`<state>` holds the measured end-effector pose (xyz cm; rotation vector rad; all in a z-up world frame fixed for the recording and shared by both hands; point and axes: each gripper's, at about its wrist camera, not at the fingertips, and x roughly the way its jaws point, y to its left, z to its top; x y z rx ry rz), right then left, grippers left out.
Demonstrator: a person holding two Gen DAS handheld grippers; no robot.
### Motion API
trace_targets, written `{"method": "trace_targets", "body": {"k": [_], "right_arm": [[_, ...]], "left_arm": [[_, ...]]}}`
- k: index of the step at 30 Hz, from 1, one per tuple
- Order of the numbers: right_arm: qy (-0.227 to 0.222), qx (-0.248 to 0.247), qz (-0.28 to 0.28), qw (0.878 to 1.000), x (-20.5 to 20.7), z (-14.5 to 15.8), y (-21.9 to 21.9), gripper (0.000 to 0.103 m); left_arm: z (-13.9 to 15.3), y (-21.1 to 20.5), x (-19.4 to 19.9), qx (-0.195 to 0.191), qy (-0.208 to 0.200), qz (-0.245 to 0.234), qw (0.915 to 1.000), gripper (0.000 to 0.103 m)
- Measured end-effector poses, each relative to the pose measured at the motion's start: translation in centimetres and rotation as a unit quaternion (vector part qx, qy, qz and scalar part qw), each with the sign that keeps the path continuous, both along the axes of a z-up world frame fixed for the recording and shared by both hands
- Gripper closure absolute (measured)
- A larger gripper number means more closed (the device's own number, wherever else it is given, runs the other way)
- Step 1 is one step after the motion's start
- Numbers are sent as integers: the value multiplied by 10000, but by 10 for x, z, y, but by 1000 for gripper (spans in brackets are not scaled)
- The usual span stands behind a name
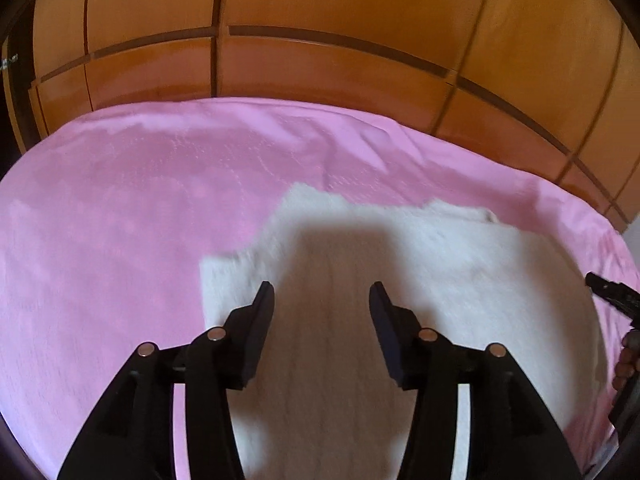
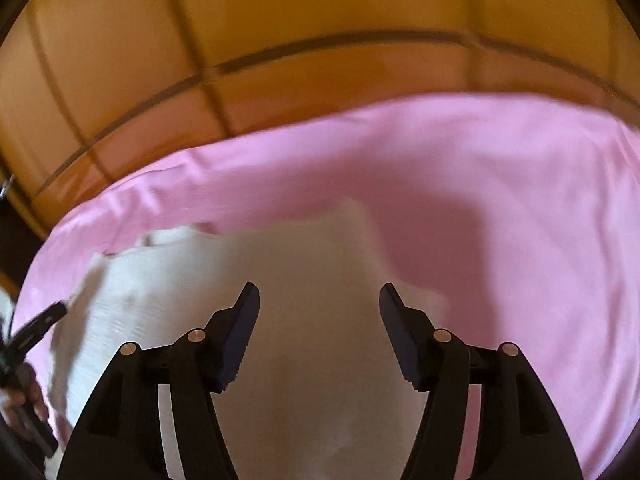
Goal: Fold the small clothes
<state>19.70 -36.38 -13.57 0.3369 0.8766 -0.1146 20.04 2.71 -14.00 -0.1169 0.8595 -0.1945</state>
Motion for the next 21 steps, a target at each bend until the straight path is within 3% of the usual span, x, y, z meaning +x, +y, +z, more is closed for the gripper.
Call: {"method": "trace_targets", "body": {"k": [3, 8, 11, 15, 21], "right_arm": [[249, 739, -225, 9967, -27, -23, -32, 42], [251, 1852, 69, 9824, -63, -51, -34, 42], [118, 2104, 107, 9775, -79, -58, -26, 46], [165, 2097, 177, 9775, -78, -55, -12, 72], [-222, 1973, 460, 9790, -67, -3, 21, 79]], "left_arm": [[-1, 0, -22, -117, 28, -73, 9999, 53], [-6, -3, -55, -301, 173, -246, 9991, 54], [-16, -7, -68, -282, 334, -360, 9984, 55], [-21, -9, -71, -304, 393, -358, 9981, 54], [-21, 14, -65, -1082, 566, -408, 9917, 56]]}}
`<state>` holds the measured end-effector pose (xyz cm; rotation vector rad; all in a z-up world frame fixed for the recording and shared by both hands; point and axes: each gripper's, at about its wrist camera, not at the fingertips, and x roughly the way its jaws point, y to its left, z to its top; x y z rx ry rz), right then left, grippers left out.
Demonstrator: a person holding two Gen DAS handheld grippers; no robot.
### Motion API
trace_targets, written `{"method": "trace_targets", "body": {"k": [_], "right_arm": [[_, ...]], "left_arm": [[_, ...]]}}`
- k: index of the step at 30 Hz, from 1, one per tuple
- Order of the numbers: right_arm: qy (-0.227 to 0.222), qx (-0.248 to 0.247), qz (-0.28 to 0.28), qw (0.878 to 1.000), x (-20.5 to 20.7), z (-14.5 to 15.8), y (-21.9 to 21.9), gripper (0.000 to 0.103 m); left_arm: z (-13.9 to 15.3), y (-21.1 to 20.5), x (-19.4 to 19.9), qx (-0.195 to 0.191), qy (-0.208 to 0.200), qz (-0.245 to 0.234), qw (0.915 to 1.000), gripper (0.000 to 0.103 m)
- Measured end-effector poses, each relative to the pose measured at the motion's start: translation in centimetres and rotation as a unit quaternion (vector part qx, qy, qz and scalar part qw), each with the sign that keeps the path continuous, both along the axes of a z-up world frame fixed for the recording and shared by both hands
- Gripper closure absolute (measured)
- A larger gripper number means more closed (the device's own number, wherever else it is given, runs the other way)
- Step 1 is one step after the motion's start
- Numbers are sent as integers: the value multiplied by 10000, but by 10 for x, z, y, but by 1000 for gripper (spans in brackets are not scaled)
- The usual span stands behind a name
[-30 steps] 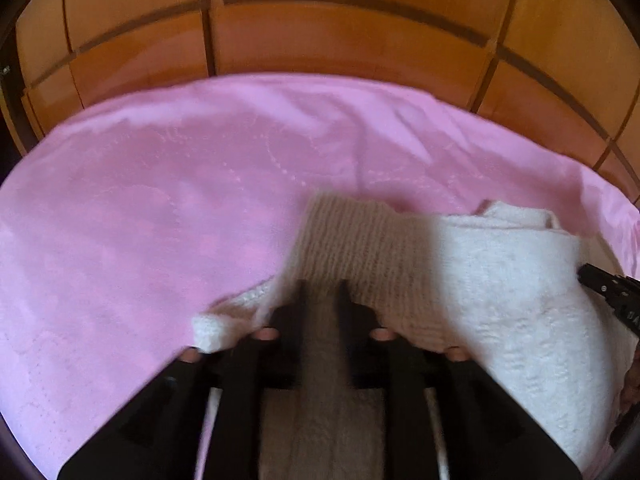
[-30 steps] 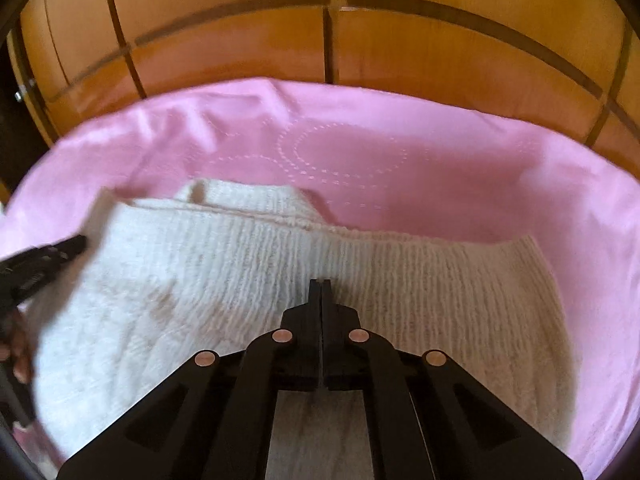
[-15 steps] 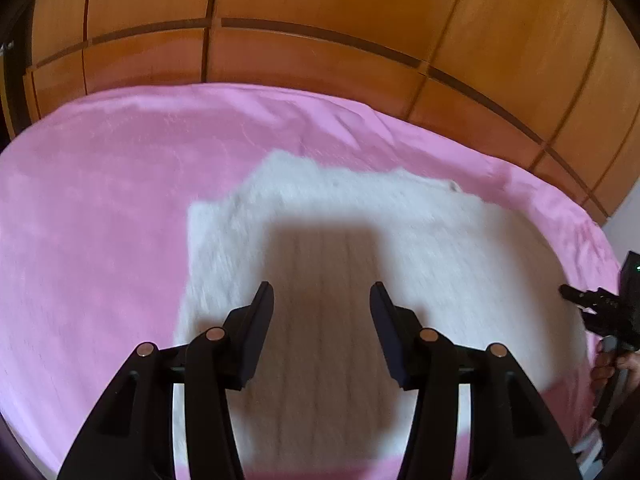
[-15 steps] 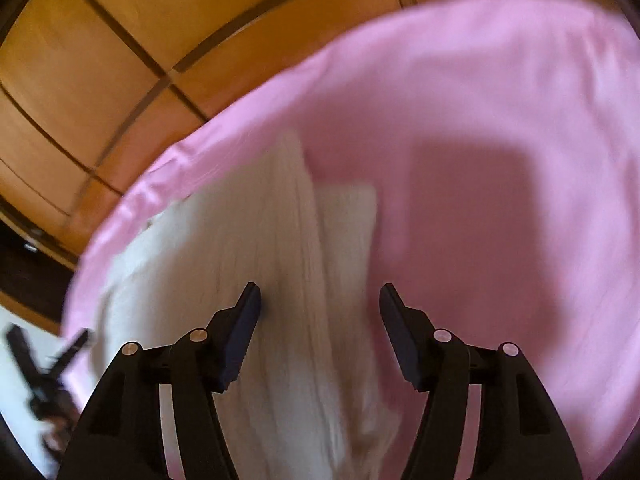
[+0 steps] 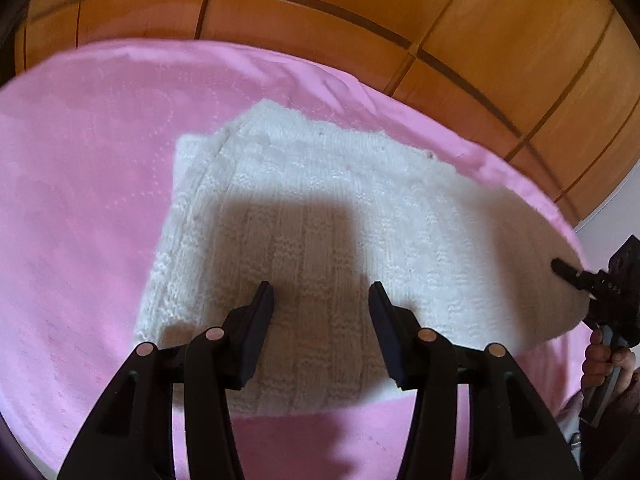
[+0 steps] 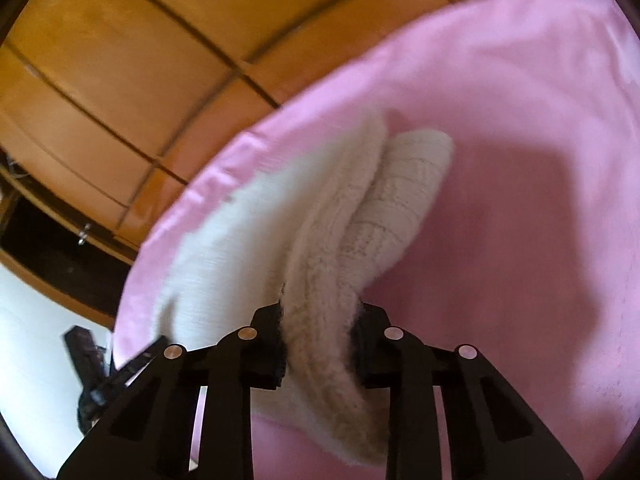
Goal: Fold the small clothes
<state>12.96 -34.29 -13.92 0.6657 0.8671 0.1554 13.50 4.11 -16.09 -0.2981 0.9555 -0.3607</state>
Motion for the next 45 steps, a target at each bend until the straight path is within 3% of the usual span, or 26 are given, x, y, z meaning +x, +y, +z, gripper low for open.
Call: {"method": "trace_targets", "body": {"k": [7, 11, 15, 18, 21, 23, 25, 30, 35, 41, 44, 45], "right_arm": [[-776, -97, 789, 9938, 35, 88, 87, 83], [-962, -210, 1434, 9848, 67, 108, 163, 84], [-757, -497, 2097, 9736, 93, 89, 240, 84], [-375, -987, 2488, 9628, 105, 51, 295, 84], [-202, -1410, 2696, 9524, 99, 27, 324, 84], [-310, -1660, 2876, 9428, 93, 21, 337, 76], [-505, -1576, 2985, 9399, 80, 27, 327, 54], [-858, -1214, 2885, 9459, 60, 51, 293, 44], [-854, -1382, 2307, 9594, 23, 53, 229, 44], [-230, -1780, 1638, 9700, -11, 11, 164, 44], [-153, -1935, 1657, 9669, -19, -3, 165, 44], [-184, -1986, 1713, 9648, -18, -6, 172, 44]], "left_arm": [[11, 34, -1, -641, -36, 157, 9978, 57], [18, 68, -9, -875, -141, 378, 9953, 56], [15, 99, -17, -1141, -78, 631, 9914, 55], [10, 113, -21, -1279, 13, 762, 9889, 53], [8, 119, -23, -1452, 49, 797, 9862, 44], [9, 120, -22, -1626, 73, 752, 9838, 43], [14, 122, -24, -1718, 42, 711, 9825, 41], [23, 115, -16, -2087, 52, 529, 9765, 35], [34, 102, -6, -2346, 179, 205, 9717, 26], [33, 63, 12, -1940, 683, -181, 9785, 23], [30, 46, 18, -1677, 864, -302, 9816, 26], [29, 43, 20, -1618, 890, -306, 9823, 33]]}}
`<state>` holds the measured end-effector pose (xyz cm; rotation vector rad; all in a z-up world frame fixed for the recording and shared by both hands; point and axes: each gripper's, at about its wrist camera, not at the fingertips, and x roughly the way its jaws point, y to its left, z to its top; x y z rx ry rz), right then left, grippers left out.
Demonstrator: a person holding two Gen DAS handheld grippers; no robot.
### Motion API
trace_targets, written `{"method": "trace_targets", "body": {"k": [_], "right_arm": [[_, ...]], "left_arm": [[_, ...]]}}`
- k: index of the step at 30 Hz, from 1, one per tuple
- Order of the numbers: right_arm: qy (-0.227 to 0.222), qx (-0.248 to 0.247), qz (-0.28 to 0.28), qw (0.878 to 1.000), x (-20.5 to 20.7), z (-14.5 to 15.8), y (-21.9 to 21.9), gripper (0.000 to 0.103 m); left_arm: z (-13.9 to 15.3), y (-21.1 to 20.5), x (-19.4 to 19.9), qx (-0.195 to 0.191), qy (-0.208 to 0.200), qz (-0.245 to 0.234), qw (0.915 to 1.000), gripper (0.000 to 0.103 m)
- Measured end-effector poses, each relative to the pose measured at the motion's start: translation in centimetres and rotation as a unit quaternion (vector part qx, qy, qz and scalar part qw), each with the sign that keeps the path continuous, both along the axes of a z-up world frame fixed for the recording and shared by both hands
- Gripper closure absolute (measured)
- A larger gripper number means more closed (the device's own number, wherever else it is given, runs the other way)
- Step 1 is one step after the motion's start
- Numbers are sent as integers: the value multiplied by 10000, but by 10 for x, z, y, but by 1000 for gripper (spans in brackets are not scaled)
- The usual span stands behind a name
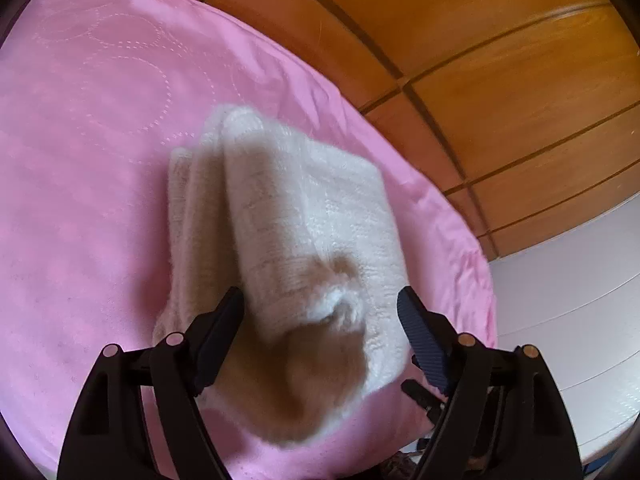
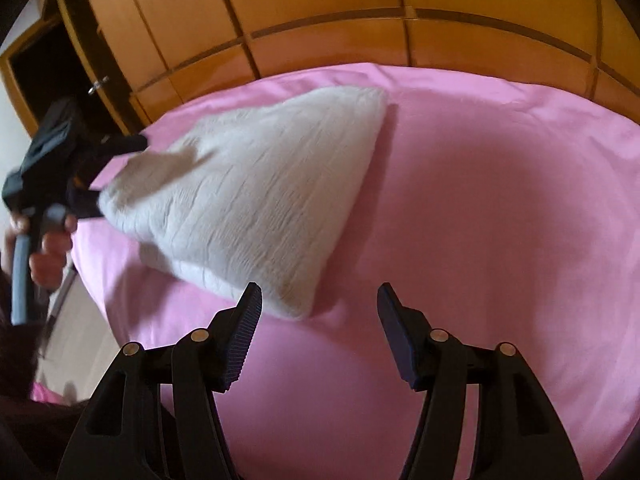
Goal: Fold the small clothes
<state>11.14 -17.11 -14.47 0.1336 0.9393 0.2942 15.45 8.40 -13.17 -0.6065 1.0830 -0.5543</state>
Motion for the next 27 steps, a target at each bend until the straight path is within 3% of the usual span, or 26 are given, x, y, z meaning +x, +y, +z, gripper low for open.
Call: {"method": "trace_targets", "body": {"k": [1, 3, 4, 5, 6, 7, 8, 10, 13, 16, 19, 20, 21, 24, 25, 27], "right_arm": [[-31, -35, 65, 10000, -2, -1, 3, 44], [-125, -171, 256, 9994, 1, -3, 20, 44], [-176, -255, 315, 9990, 1, -3, 26, 44], [-271, -386, 370, 9982, 3, -3, 33, 44], [-364, -505, 391, 9973, 0, -1, 36, 55], [-441, -650, 394, 9961, 1, 1, 41, 83], [-518, -774, 373, 9950, 1, 4, 44, 90], [-640, -762, 434, 9941, -6, 12, 43, 94], [-568, -832, 646, 9928, -19, 11, 41, 96], [-335, -897, 775, 9924, -21, -11, 43, 96], [-262, -857, 773, 9930, -22, -17, 43, 95], [-256, -807, 808, 9931, -22, -14, 41, 95], [-271, -729, 850, 9933, -23, -8, 36, 90], [-272, -432, 933, 9943, -27, 11, 20, 63], [-376, -404, 892, 9945, -30, 20, 13, 58], [-454, -308, 853, 9948, -31, 35, 4, 57]], "left_arm": [[0, -2, 2, 89, 37, 11, 10000, 39], [1, -6, 6, 281, 12, -36, 9996, 69], [3, -8, 6, 362, -32, -50, 9993, 74], [5, -8, 8, 433, -84, -31, 9990, 87], [10, -5, 4, 493, -200, 25, 9986, 90], [13, 3, -2, 475, -289, 85, 9984, 91], [15, 9, -8, 464, -345, 171, 9982, 91], [9, 16, -15, 484, -323, 278, 9979, 92], [-31, 18, -21, 1010, 11, 351, 9943, 91], [-50, 19, -23, 946, 3, 540, 9941, 88], [-33, 15, -28, 1187, -217, 611, 9908, 81], [-24, 13, -30, 1406, -347, 643, 9874, 73], [-18, 14, -32, 1544, -436, 691, 9846, 68], [5, 18, -37, 1761, -784, 865, 9774, 64], [14, 19, -40, 1907, -947, 976, 9722, 64], [26, 16, -41, 2065, -1169, 1094, 9653, 64]]}}
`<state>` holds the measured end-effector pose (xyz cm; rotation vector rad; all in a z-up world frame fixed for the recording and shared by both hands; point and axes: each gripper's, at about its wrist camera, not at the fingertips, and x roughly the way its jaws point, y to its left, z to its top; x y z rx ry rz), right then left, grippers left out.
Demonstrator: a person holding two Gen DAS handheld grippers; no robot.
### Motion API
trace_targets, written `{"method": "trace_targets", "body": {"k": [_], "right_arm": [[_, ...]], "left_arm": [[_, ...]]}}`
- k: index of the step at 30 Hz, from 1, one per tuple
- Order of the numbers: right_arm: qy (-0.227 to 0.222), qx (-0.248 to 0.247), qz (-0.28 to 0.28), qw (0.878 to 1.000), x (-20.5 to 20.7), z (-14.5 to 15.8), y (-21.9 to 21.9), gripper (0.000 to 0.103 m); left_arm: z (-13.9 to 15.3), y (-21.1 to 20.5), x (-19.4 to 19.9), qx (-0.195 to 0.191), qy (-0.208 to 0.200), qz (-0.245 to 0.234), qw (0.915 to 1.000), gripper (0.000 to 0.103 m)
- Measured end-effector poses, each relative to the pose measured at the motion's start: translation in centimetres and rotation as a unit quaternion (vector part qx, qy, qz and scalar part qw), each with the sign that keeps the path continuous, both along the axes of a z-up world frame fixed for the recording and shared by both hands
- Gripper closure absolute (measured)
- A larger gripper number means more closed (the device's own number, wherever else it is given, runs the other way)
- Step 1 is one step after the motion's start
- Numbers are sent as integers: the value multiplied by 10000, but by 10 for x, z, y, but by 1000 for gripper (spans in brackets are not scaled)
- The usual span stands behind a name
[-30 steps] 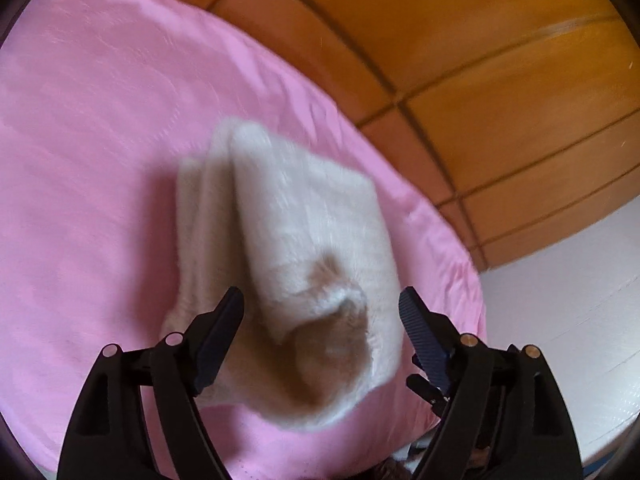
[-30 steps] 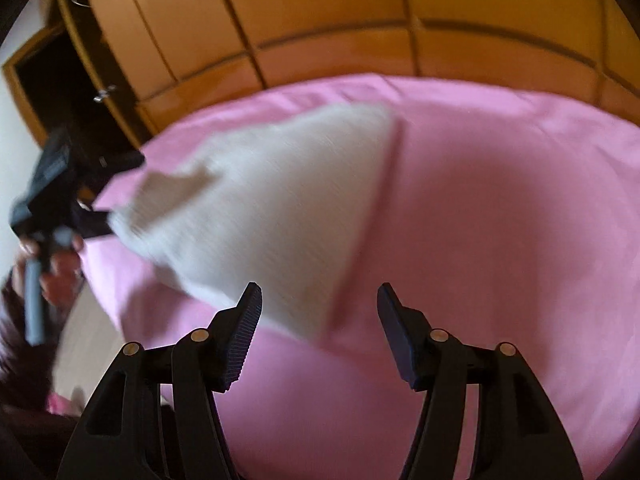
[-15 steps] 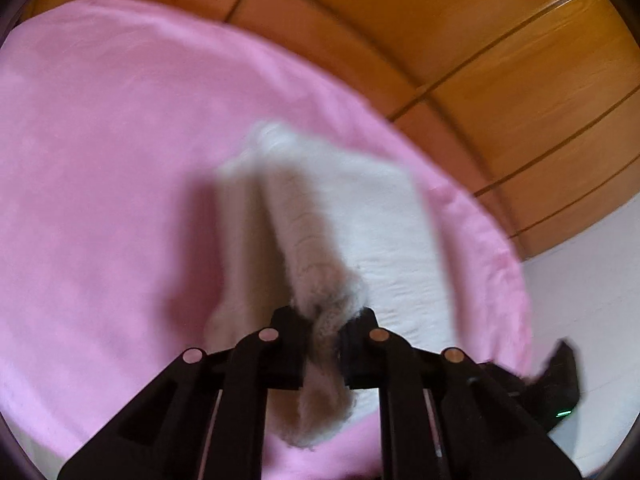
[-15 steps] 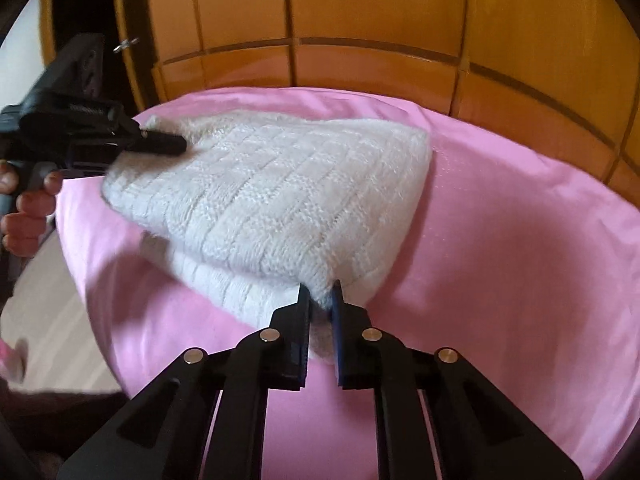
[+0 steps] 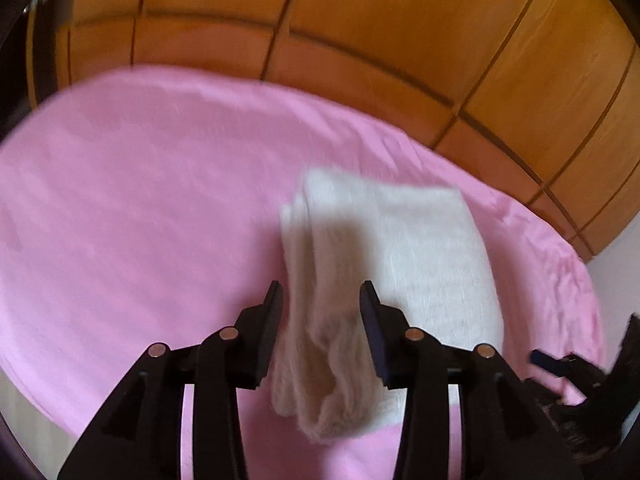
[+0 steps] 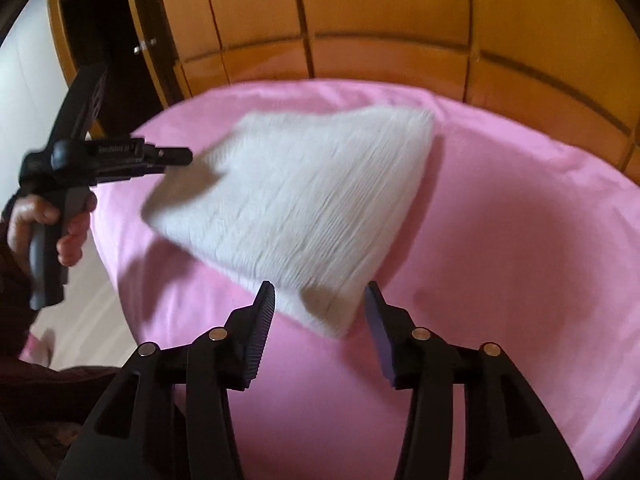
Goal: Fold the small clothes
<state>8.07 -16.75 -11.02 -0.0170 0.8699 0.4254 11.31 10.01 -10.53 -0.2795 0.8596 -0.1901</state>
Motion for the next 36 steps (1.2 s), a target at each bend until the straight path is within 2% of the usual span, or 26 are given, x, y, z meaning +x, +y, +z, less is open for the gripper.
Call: {"method": "trace_targets", "body": {"k": [2, 6, 8, 13, 17, 18, 23, 25, 26, 30, 36], "right_arm": [[-90, 188, -121, 9997, 6, 14, -9, 57], [-178, 391, -373, 9984, 40, 26, -8, 57], [-166, 446, -526, 9975, 65, 25, -2, 57], [61, 300, -705, 9970, 118, 7, 20, 57], [304, -267, -619, 9973, 145, -30, 43, 57], [242, -244, -617, 9975, 145, -33, 43, 57], [269, 13, -562, 9981, 142, -24, 36, 54], [317, 378, -535, 9974, 142, -14, 24, 34], [291, 521, -625, 9963, 142, -9, 18, 33], [372, 874, -932, 9911, 157, -4, -4, 33], [652, 876, -1299, 9855, 189, -17, -15, 33]], "left_arm": [[8, -7, 0, 118, -199, -34, 9997, 64], [9, -33, 9, 381, -283, -272, 9985, 64], [0, -47, 17, 681, -247, -296, 9969, 64], [-23, -61, 28, 1073, -76, -295, 9938, 60], [-37, -61, 32, 1031, -148, -175, 9944, 59], [-37, -59, 32, 1007, -162, -170, 9946, 59], [-33, -60, 26, 1057, -292, -213, 9937, 54], [-29, -59, 24, 1021, -348, -197, 9940, 50], [-28, -58, 23, 1009, -362, -185, 9941, 50], [-25, -57, 21, 1027, -420, -199, 9936, 48], [-25, -50, 20, 952, -386, -109, 9946, 48]]}}
